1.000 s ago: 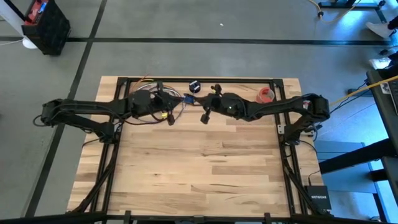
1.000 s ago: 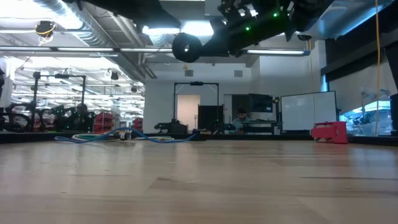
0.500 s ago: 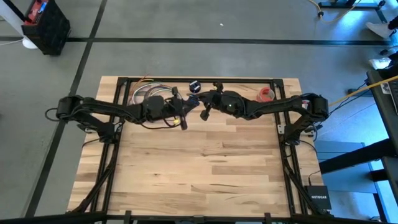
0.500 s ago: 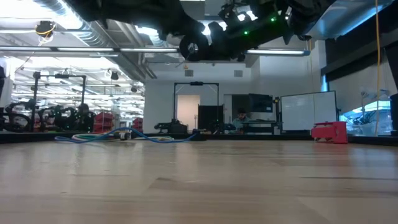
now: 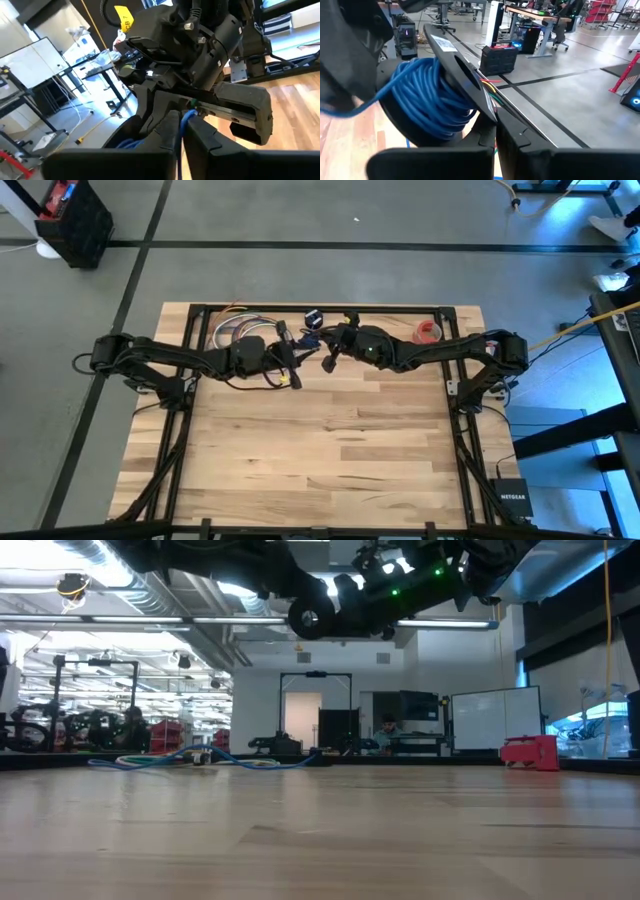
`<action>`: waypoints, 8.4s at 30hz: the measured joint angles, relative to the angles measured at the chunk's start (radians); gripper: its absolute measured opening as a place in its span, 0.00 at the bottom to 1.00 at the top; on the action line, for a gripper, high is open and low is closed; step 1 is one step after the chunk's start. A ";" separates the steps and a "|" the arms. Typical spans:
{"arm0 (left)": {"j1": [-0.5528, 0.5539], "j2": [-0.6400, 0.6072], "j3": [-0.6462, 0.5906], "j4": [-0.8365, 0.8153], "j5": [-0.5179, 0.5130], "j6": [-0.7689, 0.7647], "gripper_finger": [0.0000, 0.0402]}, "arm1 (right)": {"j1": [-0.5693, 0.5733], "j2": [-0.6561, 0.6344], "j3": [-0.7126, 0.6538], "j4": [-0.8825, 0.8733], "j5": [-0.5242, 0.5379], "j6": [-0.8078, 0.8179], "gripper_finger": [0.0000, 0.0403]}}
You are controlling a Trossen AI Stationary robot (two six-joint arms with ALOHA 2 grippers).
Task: Coil cords
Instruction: Coil the blue wire onto the black spool, then return to Home Position
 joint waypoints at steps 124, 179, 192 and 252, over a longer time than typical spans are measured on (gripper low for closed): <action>0.084 -0.476 -0.400 -0.295 0.222 -0.178 0.14 | -0.081 -0.352 -0.444 -0.286 -0.383 -0.017 0.33; 0.417 -1.369 -0.776 -0.505 0.315 -0.448 0.01 | -0.097 -1.592 -0.924 -0.494 -0.248 0.154 0.06; 0.417 -1.367 -0.777 -0.505 0.315 -0.422 0.01 | -0.097 -1.592 -0.924 -0.490 -0.247 0.143 0.06; 0.417 -1.367 -0.777 -0.506 0.315 -0.421 0.01 | -0.097 -1.592 -0.924 -0.492 -0.247 0.141 0.06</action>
